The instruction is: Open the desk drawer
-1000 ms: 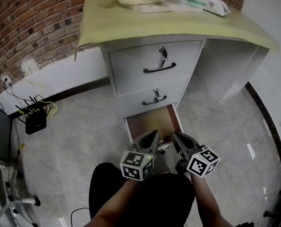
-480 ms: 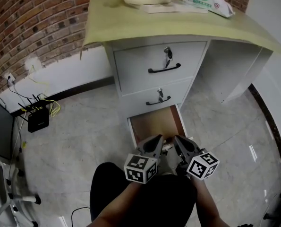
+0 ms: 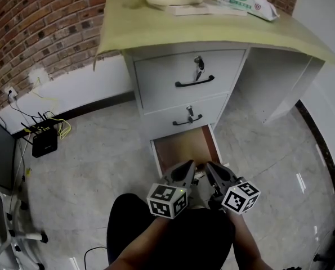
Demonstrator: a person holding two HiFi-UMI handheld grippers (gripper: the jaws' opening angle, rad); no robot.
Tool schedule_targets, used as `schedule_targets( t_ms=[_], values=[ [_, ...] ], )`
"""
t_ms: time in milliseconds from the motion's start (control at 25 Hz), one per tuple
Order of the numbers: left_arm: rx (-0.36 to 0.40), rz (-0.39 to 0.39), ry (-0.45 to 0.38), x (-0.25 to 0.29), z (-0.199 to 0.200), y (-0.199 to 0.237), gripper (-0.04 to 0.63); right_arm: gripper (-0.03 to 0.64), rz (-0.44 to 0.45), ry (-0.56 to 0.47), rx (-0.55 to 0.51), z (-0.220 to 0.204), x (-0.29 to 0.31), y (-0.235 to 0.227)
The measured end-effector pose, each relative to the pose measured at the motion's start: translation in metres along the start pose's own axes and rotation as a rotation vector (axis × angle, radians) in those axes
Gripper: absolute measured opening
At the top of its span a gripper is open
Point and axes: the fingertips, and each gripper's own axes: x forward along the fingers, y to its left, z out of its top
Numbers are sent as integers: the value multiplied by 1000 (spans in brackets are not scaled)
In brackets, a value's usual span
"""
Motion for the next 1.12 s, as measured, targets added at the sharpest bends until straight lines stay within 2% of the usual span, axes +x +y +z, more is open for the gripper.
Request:
schedule_targets(
  t_ms=[200,280,360,480,760,960,1120],
  values=[
    [-21,-1,-24,3,4,0,9,12,10,4,-13,4,2,1],
    [-73,-8,-54,5,10,2,11,12,11,-2,-22,8,5,1],
    [-158,-13,-86,7,17,6,11,12,20,-14,4,13,9,0],
    [-282,-20,-116,13,24,13,11,14,43,-37,109,23,16,-1],
    [-469,-59,-137,27,34,24,11,12,111,-110,365,50,36,-5],
    [-699,-128,-163,36,41,33,10,12,183,-123,647,55,52,-11],
    [-762,-123,-198,43,50,48,11,12,152,-92,694,52,64,-29]
  ],
)
